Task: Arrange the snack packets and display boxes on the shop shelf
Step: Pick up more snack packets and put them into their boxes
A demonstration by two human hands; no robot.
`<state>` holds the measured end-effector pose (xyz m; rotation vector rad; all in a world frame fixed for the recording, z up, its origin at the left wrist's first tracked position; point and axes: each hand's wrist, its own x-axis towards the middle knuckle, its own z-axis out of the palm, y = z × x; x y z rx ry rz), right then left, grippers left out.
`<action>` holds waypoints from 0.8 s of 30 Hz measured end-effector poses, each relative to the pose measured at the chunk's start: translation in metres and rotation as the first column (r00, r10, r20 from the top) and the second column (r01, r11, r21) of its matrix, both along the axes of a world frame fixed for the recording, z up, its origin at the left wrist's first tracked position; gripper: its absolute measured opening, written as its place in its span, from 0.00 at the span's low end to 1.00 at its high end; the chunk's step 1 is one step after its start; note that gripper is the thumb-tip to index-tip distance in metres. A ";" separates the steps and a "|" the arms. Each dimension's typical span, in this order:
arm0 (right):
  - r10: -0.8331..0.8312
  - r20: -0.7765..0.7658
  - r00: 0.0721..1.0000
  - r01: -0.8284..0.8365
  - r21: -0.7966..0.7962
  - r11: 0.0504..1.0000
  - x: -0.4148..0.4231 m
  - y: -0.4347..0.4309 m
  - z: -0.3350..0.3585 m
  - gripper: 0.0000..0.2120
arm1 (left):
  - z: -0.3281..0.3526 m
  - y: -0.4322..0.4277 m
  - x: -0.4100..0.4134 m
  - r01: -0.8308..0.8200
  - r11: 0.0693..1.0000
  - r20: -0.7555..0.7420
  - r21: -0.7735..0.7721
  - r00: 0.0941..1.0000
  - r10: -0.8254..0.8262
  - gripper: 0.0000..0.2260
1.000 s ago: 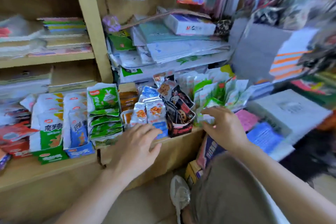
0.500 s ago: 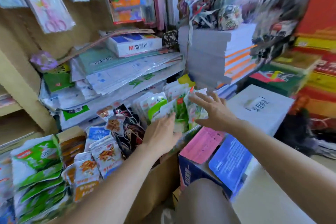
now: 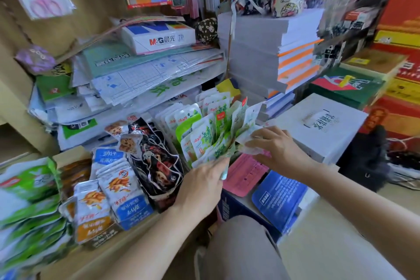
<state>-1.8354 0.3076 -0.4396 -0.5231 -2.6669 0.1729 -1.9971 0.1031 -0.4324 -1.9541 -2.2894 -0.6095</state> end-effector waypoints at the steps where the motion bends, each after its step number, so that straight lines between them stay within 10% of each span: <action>1: -0.010 0.005 1.000 0.010 -0.015 1.000 -0.002 -0.002 0.001 0.19 | 0.005 0.003 -0.004 -0.018 1.000 0.014 -0.001 1.000 0.018 0.20; 10: -0.045 0.024 0.999 0.047 -0.114 0.992 -0.006 -0.021 -0.018 0.29 | 0.039 0.052 -0.036 -0.071 0.997 -0.151 0.007 0.986 0.072 0.28; 14: -0.055 -0.010 0.998 0.053 -0.150 0.987 -0.007 -0.021 -0.021 0.28 | 0.049 0.097 -0.025 -0.044 0.973 0.242 -0.227 0.965 0.100 0.43; 20: -0.156 -0.245 0.957 0.072 -0.322 0.944 0.008 -0.006 -0.016 0.30 | 0.027 0.101 0.001 0.131 0.960 0.088 -0.247 0.990 -0.112 0.23; 24: -0.152 0.024 0.988 0.154 -0.142 0.978 0.004 0.010 0.007 0.44 | 0.011 0.090 -0.011 0.171 0.967 0.160 -0.191 0.977 -0.141 0.20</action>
